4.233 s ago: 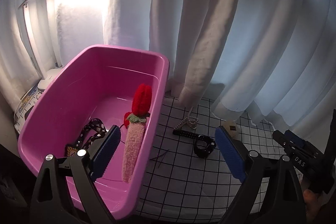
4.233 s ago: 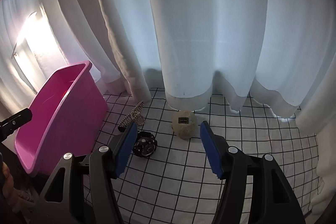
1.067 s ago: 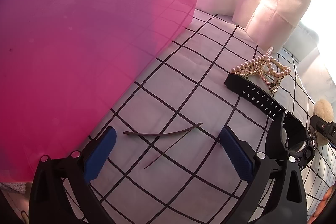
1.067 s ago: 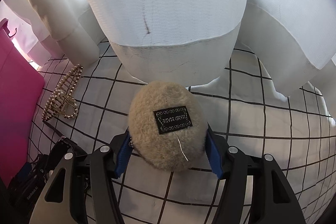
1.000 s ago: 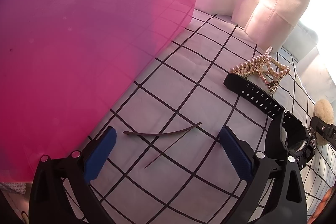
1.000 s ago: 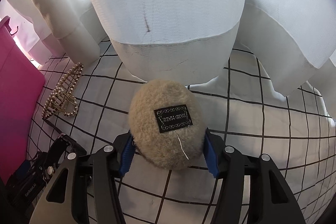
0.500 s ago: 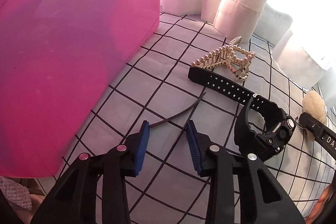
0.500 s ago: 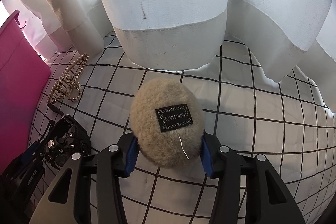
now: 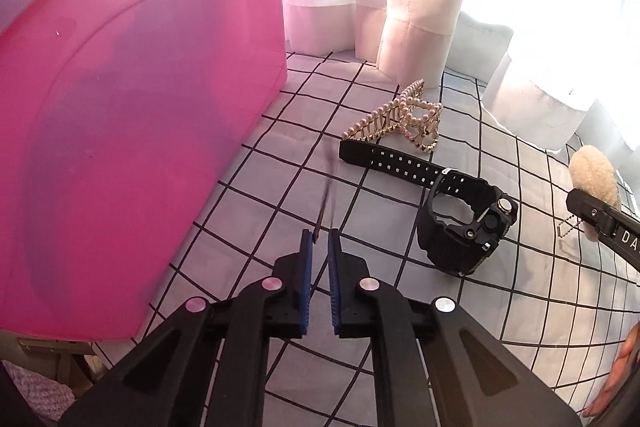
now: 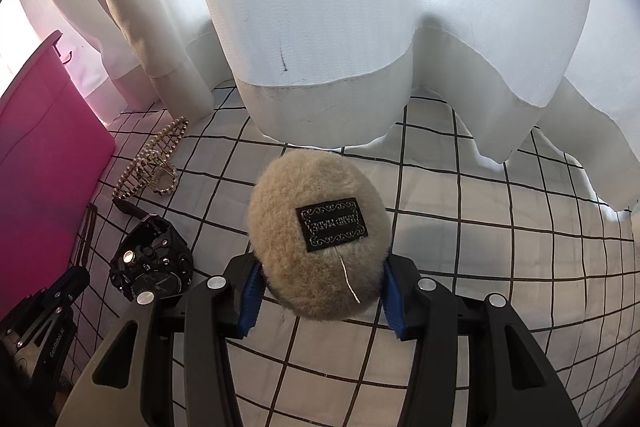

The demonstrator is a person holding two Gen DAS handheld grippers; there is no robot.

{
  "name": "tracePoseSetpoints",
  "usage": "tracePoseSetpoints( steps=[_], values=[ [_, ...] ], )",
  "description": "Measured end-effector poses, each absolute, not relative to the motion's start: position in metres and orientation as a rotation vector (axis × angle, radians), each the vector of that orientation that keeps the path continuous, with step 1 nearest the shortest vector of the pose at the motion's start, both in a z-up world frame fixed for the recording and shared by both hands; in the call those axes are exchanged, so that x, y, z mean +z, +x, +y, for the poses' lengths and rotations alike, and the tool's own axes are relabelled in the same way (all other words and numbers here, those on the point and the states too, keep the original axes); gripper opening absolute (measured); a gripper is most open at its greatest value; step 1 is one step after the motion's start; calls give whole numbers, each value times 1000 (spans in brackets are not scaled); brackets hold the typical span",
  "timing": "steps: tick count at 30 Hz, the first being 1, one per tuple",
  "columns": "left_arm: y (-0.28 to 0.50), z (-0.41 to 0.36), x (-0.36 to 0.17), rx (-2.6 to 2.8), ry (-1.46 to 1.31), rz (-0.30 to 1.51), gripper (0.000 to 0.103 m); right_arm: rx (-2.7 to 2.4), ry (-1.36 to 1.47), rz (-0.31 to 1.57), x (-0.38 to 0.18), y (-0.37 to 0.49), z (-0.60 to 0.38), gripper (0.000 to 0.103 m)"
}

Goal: Organize jewelry

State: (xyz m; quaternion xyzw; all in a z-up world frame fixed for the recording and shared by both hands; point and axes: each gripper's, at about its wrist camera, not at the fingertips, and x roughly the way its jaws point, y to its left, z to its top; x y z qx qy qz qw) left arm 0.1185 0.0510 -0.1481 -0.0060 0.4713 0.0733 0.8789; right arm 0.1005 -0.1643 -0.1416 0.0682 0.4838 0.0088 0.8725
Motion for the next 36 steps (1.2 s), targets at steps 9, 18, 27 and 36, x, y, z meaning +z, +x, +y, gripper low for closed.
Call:
tracePoseSetpoints(
  steps=[9, 18, 27, 36],
  values=[
    [115, 51, -129, 153, -9, 953, 0, 13, 146, 993, -132, 97, -162, 47],
    [129, 73, -152, 190, -87, 1006, 3, 14, 159, 995, -135, 95, -158, 47],
    [169, 87, -155, 295, -131, 1007, 64, 18, 187, 987, -134, 95, -166, 47],
    [201, 88, -175, 330, -164, 1037, 65, 26, 219, 971, -132, 98, -173, 47]
  ],
)
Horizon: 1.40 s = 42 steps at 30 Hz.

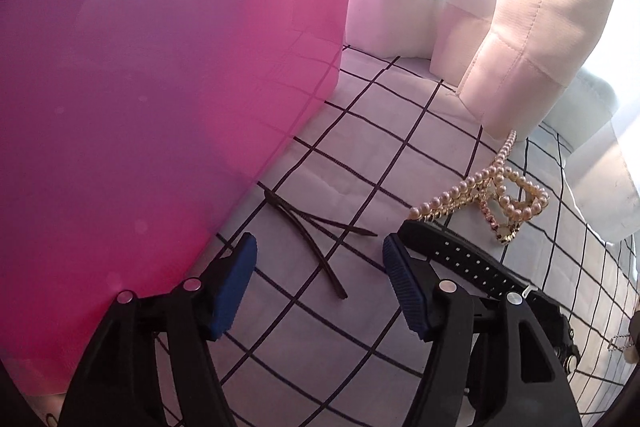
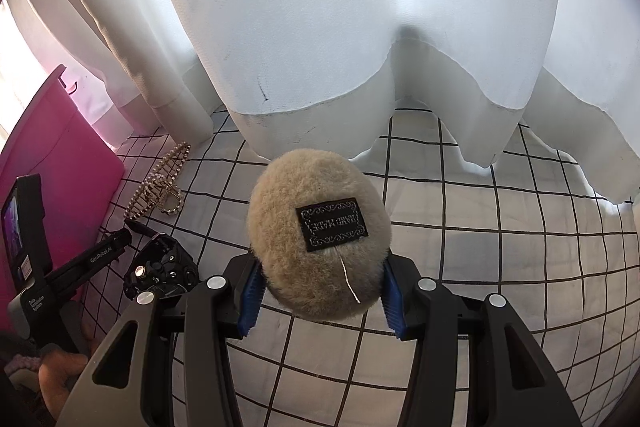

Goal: Organize jewelry

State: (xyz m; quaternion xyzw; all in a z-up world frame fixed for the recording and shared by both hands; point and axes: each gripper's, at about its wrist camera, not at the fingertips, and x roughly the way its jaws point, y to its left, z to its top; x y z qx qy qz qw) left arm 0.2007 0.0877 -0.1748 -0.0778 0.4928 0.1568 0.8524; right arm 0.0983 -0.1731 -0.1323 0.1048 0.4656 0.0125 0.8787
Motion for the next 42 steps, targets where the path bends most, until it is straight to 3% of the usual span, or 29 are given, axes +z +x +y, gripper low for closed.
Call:
tracePoseSetpoints(
  steps=[6, 7, 9, 13, 16, 17, 30, 42],
  values=[
    [215, 95, -179, 370, -207, 1027, 73, 35, 222, 963, -132, 101, -173, 47],
    [214, 97, -179, 365, -225, 1022, 69, 36, 223, 963, -132, 101, -173, 47],
    [211, 101, -177, 369, -218, 1002, 40, 40, 225, 962, -131, 102, -173, 47],
    [201, 103, -175, 343, -222, 1012, 29, 43, 225, 956, -131, 103, -171, 48],
    [188, 109, -173, 327, -216, 1012, 11, 47, 221, 954, -130, 104, -168, 47],
    [183, 109, -171, 318, -212, 1011, 9, 48, 214, 953, -130, 103, -166, 47],
    [122, 93, -119, 208, -150, 893, 9, 81, 198, 927, -116, 91, -148, 47],
    [99, 81, -21, 123, -117, 765, 9, 182, 169, 777, -27, 78, -108, 47]
  ],
)
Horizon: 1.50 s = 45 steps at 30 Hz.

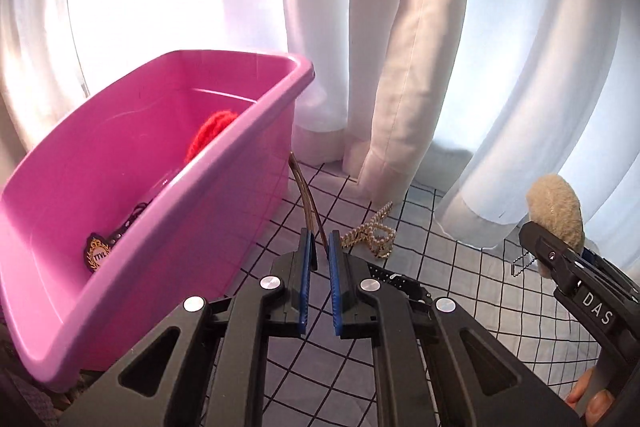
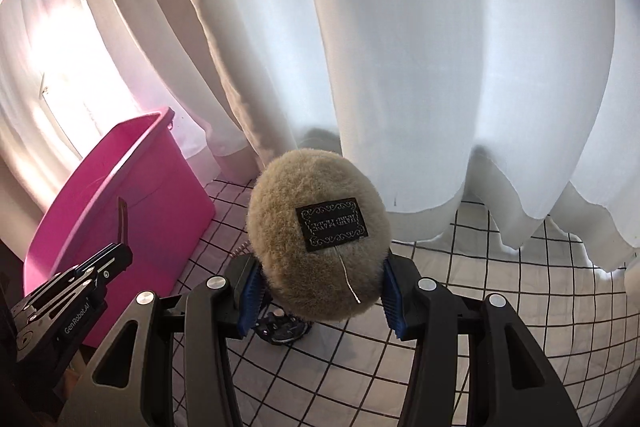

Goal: Organize jewelry
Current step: 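Lift the fuzzy ball and bobby pin and carry them over the pink tub, then open both tools to drop the ball and pin into the tub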

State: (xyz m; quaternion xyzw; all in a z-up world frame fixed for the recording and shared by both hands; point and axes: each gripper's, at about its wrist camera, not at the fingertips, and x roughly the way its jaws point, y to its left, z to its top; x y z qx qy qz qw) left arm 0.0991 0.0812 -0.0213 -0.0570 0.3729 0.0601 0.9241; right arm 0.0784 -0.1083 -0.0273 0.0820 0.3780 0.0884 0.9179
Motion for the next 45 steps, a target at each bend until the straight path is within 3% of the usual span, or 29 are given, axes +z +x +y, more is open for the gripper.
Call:
tracePoseSetpoints(
  steps=[13, 26, 31, 34, 35, 36, 40, 45],
  values=[
    [82, 200, 82, 307, -163, 634, 12, 512, 26, 665, 68, 107, 44, 47],
    [113, 305, 12, 391, -244, 896, 15, 640, -76, 922, 31, 151, 171, 47],
    [123, 313, -8, 363, -251, 979, 28, 611, -110, 1008, 17, 164, 185, 48],
    [126, 318, -14, 349, -270, 1011, 41, 608, -103, 1048, 13, 171, 185, 55],
    [126, 319, -14, 353, -271, 1012, 64, 609, -97, 1051, 13, 171, 184, 56],
    [124, 320, -13, 371, -265, 1004, 77, 602, -94, 1048, 13, 173, 183, 59],
    [120, 323, -10, 372, -265, 991, 87, 580, -85, 1016, 18, 172, 174, 63],
    [114, 320, -6, 383, -266, 985, 87, 582, -44, 969, 32, 171, 158, 63]
  ],
)
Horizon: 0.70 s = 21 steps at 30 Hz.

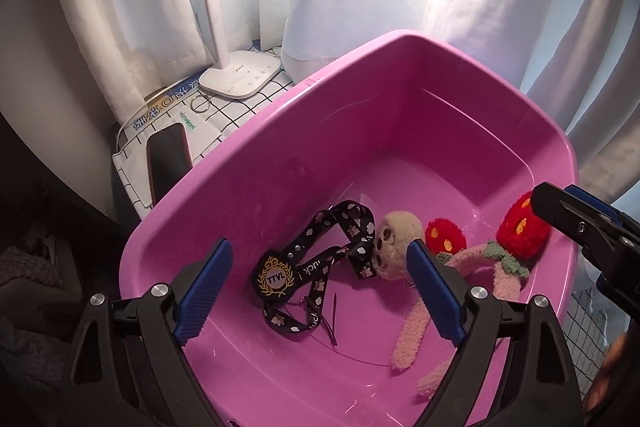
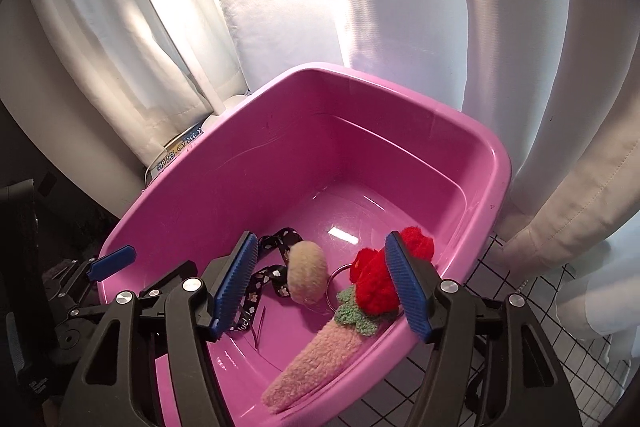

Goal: Organize jewelry
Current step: 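Move the right tool over the black wristwatch while the left tool approaches the pearl hair clip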

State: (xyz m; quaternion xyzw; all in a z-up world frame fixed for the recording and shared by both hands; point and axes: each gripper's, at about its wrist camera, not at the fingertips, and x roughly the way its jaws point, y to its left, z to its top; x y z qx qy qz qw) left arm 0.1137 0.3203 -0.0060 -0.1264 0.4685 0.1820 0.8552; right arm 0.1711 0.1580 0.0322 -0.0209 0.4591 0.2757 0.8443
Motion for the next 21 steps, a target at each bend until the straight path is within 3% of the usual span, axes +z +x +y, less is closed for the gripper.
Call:
tracePoseSetpoints(
  steps=[5, 8, 14, 21],
  values=[
    [98, 303, 16, 363, -253, 920, 87, 573, 80, 845, 64, 146, 87, 64],
    [87, 282, 36, 306, -255, 856, 88, 503, 118, 793, 60, 125, 25, 69],
    [82, 217, 51, 139, -254, 794, 91, 356, 2, 941, -24, 98, -42, 69],
    [88, 153, 21, 28, -202, 839, 91, 286, -110, 1068, -109, 97, -29, 69]
  ],
)
